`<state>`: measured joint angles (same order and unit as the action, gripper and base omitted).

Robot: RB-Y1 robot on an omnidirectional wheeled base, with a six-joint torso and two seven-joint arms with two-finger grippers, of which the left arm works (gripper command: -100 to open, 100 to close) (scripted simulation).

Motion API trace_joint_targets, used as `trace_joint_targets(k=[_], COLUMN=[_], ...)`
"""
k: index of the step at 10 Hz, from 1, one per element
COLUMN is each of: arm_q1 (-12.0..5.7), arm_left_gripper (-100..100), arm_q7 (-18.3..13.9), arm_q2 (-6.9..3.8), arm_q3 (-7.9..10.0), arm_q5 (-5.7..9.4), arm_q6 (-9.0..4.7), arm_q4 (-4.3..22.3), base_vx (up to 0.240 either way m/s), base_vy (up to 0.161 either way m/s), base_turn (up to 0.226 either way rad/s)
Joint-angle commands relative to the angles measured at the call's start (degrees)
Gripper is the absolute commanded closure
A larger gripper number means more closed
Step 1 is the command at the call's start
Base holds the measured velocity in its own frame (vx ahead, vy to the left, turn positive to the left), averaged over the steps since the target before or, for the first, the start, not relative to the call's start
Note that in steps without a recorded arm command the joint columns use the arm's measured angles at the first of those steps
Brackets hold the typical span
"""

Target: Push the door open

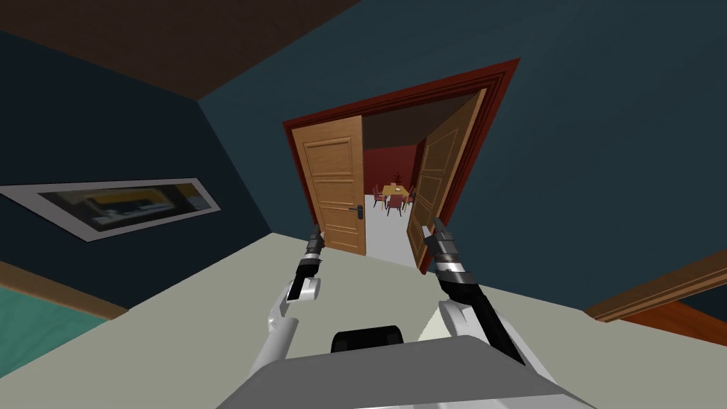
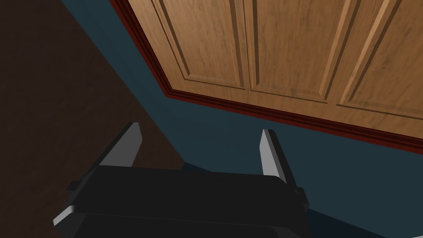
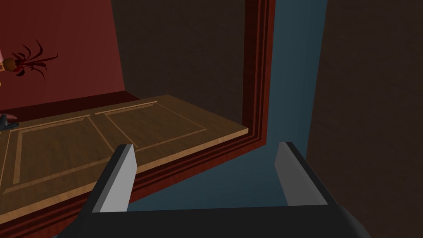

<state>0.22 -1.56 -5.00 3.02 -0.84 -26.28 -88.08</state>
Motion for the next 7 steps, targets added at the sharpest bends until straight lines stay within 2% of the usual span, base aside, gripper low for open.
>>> trace_joint_targets(k=[1,7], arm_q1=[-0.96,-7.43], arm_left_gripper=[-100,-100], arm_q7=[0.0,-0.3], arm_q2=[-0.06,-0.04], arm_q3=[0.11,0.33], arm_q5=[-0.02,-0.45], arm_q6=[-0.17,-1.01], arm_q4=[1.7,12.8], base_vx=[0.056,0.087], base_vy=[0.021,0.031], base_turn=[-0.022,-0.049])
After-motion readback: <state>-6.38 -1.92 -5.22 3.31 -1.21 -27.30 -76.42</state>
